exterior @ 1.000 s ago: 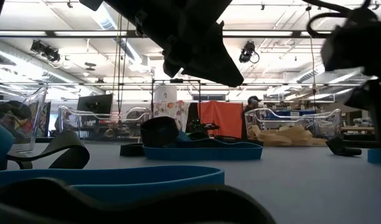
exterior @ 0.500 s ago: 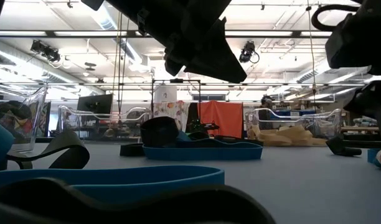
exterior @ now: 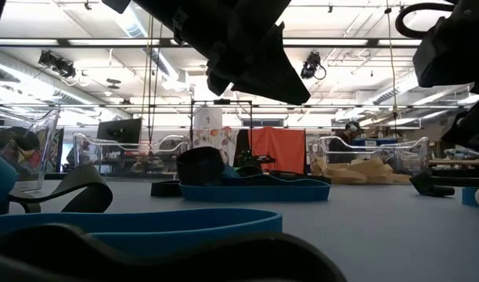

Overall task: Sort rubber bands into baskets
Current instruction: Put the yellow rubber band into the top right transparent bin

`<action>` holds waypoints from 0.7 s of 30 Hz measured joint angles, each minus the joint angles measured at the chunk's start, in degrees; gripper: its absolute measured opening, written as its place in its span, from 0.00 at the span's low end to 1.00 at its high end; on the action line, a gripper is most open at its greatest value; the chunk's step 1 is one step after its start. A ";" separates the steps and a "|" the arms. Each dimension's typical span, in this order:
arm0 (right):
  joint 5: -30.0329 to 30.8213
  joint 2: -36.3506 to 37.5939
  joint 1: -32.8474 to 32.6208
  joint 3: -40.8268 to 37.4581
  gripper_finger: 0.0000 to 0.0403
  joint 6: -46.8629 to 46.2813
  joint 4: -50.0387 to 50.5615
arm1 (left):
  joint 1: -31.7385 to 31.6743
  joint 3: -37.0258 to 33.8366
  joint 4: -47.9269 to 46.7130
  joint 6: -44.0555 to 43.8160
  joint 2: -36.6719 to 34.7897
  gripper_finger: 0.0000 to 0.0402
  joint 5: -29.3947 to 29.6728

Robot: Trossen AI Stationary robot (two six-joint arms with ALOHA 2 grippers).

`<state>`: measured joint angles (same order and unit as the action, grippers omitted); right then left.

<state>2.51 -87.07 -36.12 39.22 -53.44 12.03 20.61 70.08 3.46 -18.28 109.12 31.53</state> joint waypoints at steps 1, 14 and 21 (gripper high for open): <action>0.29 0.00 -0.15 0.00 0.25 -0.11 -0.01 | 0.01 0.00 0.02 0.00 0.00 0.13 0.00; 2.22 0.00 -0.23 0.00 0.02 1.59 -1.92 | 0.01 0.00 -0.15 0.00 0.00 0.13 -0.02; 2.78 0.00 -0.19 0.00 0.03 2.50 -4.50 | 0.01 0.00 -0.13 -0.11 0.00 0.13 -0.02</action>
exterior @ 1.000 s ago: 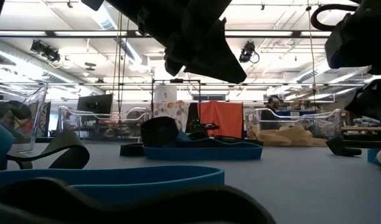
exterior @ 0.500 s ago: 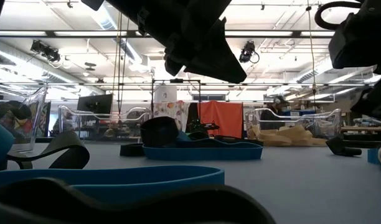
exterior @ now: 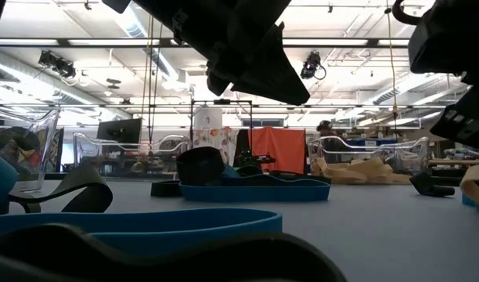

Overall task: Sort rubber bands into baskets
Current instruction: Put the yellow rubber band into the top right transparent bin

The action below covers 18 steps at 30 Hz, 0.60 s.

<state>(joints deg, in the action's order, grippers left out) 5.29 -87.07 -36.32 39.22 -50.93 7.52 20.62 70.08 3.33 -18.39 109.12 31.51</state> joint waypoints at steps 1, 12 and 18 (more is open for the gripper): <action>0.60 0.00 0.00 0.00 0.03 0.47 -0.05 | 0.00 0.00 0.00 0.00 0.00 0.13 0.00; 14.18 2.80 0.00 0.00 0.01 11.83 -6.93 | 0.00 0.00 0.11 -0.05 0.00 0.13 -0.02; 24.40 8.06 0.02 0.00 0.01 17.02 -6.68 | 0.15 0.00 0.07 -1.33 0.00 0.13 -0.07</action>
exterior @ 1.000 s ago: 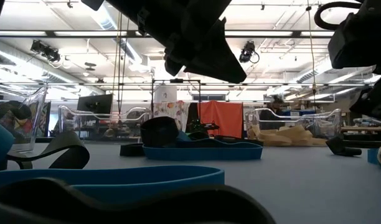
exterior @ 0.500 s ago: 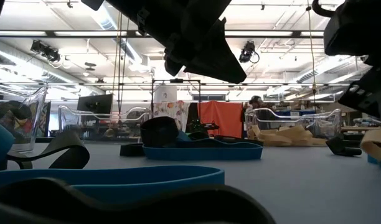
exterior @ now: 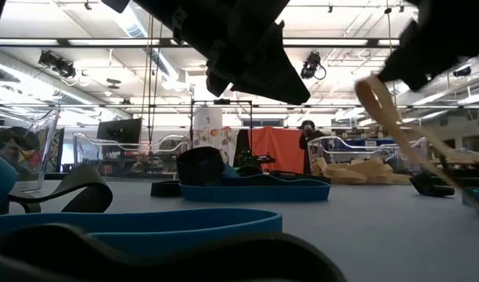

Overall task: Sort rubber bands into baskets
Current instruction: Put the yellow rubber band into the top right transparent bin

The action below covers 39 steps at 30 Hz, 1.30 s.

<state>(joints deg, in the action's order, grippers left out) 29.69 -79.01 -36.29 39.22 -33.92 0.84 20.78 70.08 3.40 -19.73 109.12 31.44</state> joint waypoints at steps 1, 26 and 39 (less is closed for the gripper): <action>1.55 1.11 0.11 0.00 0.01 1.07 0.00 | 0.00 0.00 0.00 -0.02 0.00 0.13 0.00; 27.60 25.93 22.77 0.00 0.01 30.02 9.13 | 0.28 0.00 -0.02 -0.69 0.00 0.13 0.02; 27.09 25.99 51.96 0.00 0.01 34.40 10.53 | 0.28 0.00 -0.12 -0.40 0.00 0.13 0.07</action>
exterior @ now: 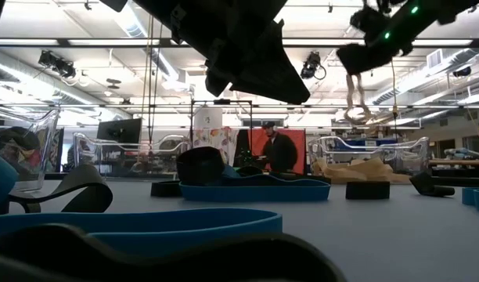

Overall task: Sort rubber bands into baskets
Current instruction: Put the yellow rubber band into the top right transparent bin

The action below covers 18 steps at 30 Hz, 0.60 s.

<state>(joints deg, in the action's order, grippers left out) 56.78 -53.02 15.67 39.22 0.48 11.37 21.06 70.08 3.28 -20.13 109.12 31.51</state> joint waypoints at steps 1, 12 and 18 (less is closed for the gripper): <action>-0.60 -0.45 2.28 0.00 0.01 0.61 -0.08 | 0.00 0.00 -0.05 0.10 0.00 0.13 0.00; -17.33 -10.15 20.77 0.00 0.01 0.03 -2.35 | -0.07 0.00 -0.16 0.45 1.14 0.13 0.92; -29.32 -16.91 21.99 0.00 0.03 -0.91 -0.58 | 0.11 0.02 -0.89 1.86 1.16 0.13 4.50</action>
<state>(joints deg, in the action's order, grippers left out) 27.47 -69.92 37.66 39.22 -0.43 10.80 21.17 70.11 2.38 -18.27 110.28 36.01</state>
